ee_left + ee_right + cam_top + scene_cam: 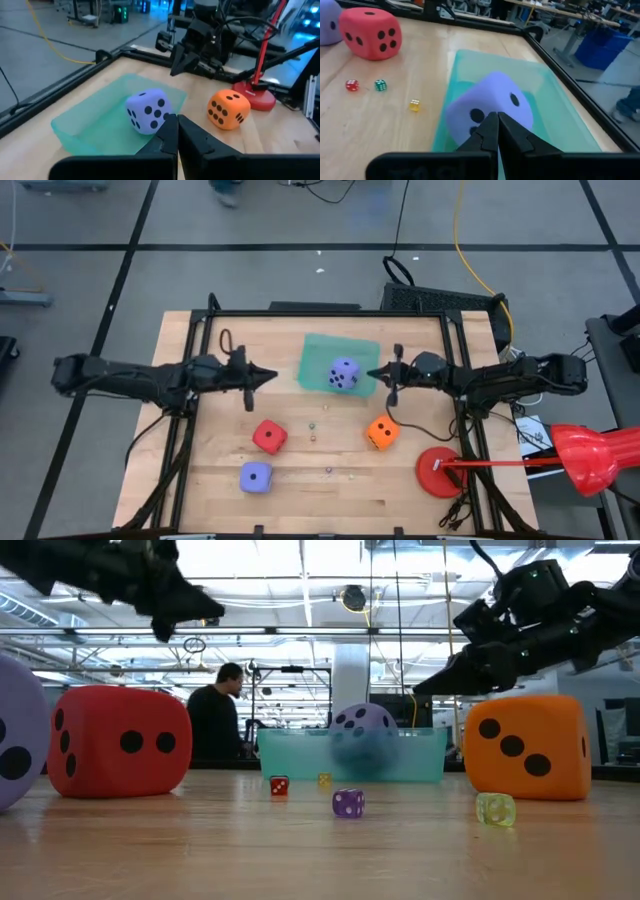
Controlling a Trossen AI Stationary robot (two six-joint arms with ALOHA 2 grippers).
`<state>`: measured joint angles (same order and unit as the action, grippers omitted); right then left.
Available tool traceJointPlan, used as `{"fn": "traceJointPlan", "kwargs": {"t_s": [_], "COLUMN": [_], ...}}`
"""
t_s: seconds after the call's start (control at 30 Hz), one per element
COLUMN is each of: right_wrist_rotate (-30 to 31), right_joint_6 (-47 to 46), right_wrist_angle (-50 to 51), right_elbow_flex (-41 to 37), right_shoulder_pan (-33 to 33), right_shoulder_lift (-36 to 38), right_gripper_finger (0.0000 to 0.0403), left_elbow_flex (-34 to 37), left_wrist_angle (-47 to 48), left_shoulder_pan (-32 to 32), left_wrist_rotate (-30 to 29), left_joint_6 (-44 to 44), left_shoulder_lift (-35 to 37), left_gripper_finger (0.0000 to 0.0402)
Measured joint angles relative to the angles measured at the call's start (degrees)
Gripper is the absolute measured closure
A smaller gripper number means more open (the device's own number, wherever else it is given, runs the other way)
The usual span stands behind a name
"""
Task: Pick & Place Dice
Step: Put the top large purple dice into the blue bin
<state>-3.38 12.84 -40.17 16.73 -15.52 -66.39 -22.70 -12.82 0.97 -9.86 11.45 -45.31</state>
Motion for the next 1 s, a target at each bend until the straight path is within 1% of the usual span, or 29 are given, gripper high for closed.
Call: {"fn": "traceJointPlan", "kwargs": {"t_s": [0.1, 0.2, 0.3, 0.43, 0.6, 0.67, 0.73, 0.8, 0.87, 0.93, 1.0], "right_wrist_rotate": [-2.01, -4.19, -4.23, -4.96, -13.46, -14.74, -14.74, -14.71, -14.43, -12.3, -10.31], "right_joint_6": [-0.55, -2.78, -3.18, -2.79, -2.27, -2.13, -1.97, -2.28, -2.56, -2.56, -2.53], "right_wrist_angle": [4.11, 14.29, 22.31, 23.5, 29.11, 28.89, 28.57, 26.59, 22.59, 19.99, 19.79], "right_elbow_flex": [1.83, 6.76, 10.85, 13.38, 14.82, 14.87, 14.91, 14.88, 14.91, 14.99, 16.36], "right_shoulder_pan": [-1.59, -2.94, -3.63, -6.08, -11.99, -13.29, -13.57, -12.65, -11.05, -9.22, -7.37], "right_shoulder_lift": [-0.11, -0.09, -0.13, -0.11, -1.08, -1.83, -3.42, -5.35, -7.7, -10.11, -12.67], "right_gripper_finger": [0.0403, 0.0403, 0.0403, 0.0403, 0.0403, 0.0403, 0.0403, 0.0403, 0.0403, 0.0403, 0.0403], "left_elbow_flex": [4.25, 7.08, 8.85, 9.82, 10.94, 10.95, 10.96, 10.95, 10.95, 10.95, 10.95], "left_wrist_angle": [-4.83, -8.65, -10.95, -11.28, -10.91, -11.0, -11.17, -11.27, -11.29, -11.29, -11.29], "left_shoulder_pan": [0.0, 0.0, 0.0, -0.04, -0.04, -0.04, -0.04, -0.04, -0.04, -0.04, -0.04], "left_wrist_rotate": [0.16, 0.19, 0.2, 0.23, 0.26, 0.26, 0.26, 0.22, -0.38, -0.71, -0.71], "left_joint_6": [0.52, 0.46, 0.31, -0.92, -1.16, -0.43, -0.33, -0.39, -0.57, -0.56, -0.61], "left_shoulder_lift": [1.24, 1.22, 0.83, 0.78, 0.29, 0.3, 0.3, 0.32, 0.32, 0.32, 0.32], "left_gripper_finger": [0.0396, 0.0394, 0.0395, 0.0398, 0.0378, 0.0372, 0.0371, 0.0372, 0.0374, 0.0378, 0.0383]}}
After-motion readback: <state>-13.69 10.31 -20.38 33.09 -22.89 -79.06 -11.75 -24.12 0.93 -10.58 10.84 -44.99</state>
